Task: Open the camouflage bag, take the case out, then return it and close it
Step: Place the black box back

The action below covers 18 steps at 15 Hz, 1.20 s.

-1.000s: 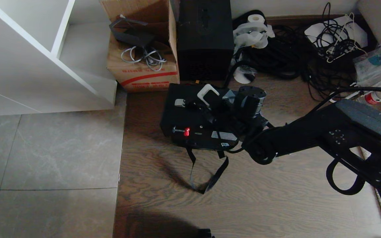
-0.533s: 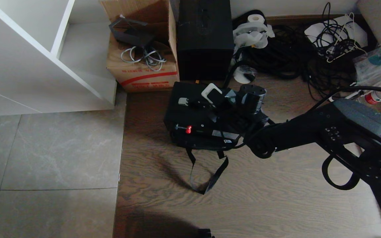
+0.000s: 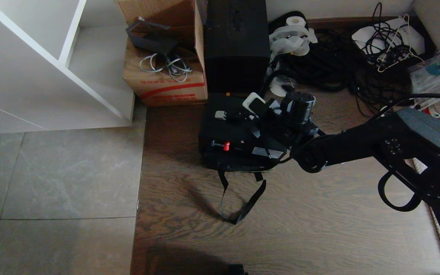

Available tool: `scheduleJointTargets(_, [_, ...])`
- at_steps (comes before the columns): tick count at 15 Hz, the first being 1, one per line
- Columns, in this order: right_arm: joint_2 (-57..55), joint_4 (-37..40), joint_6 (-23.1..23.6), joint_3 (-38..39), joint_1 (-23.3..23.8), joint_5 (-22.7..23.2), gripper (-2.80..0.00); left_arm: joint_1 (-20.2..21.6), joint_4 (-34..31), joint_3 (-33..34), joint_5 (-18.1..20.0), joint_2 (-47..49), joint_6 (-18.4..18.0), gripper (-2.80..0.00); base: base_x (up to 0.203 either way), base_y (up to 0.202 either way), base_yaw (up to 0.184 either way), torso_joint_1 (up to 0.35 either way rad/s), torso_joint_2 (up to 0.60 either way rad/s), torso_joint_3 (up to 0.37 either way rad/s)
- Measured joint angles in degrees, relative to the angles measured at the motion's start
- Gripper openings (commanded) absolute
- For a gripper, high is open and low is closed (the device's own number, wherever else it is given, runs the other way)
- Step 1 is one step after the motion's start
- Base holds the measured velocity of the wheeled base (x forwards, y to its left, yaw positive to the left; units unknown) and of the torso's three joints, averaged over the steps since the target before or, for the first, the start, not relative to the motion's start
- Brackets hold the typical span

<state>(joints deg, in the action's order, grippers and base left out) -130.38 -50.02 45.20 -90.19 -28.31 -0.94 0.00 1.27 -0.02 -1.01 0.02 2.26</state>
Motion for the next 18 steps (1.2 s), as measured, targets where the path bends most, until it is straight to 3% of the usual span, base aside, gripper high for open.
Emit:
scheduleJointTargets(6, [3.71, 8.31, -2.67, -1.68, 0.37, 0.72, -2.80, 0.00, -0.01, 0.02, -0.02, 0.00, 0.00, -2.80, 0.000, 0.000, 0.000, 0.000, 0.00, 0.000])
scheduleJointTargets(18, [4.66, 7.79, -1.99, -1.33, 1.68, 1.93, -2.80, 0.00, -0.01, 0.02, -0.02, 0.00, 0.02, -2.80, 0.000, 0.000, 0.000, 0.000, 0.00, 0.000])
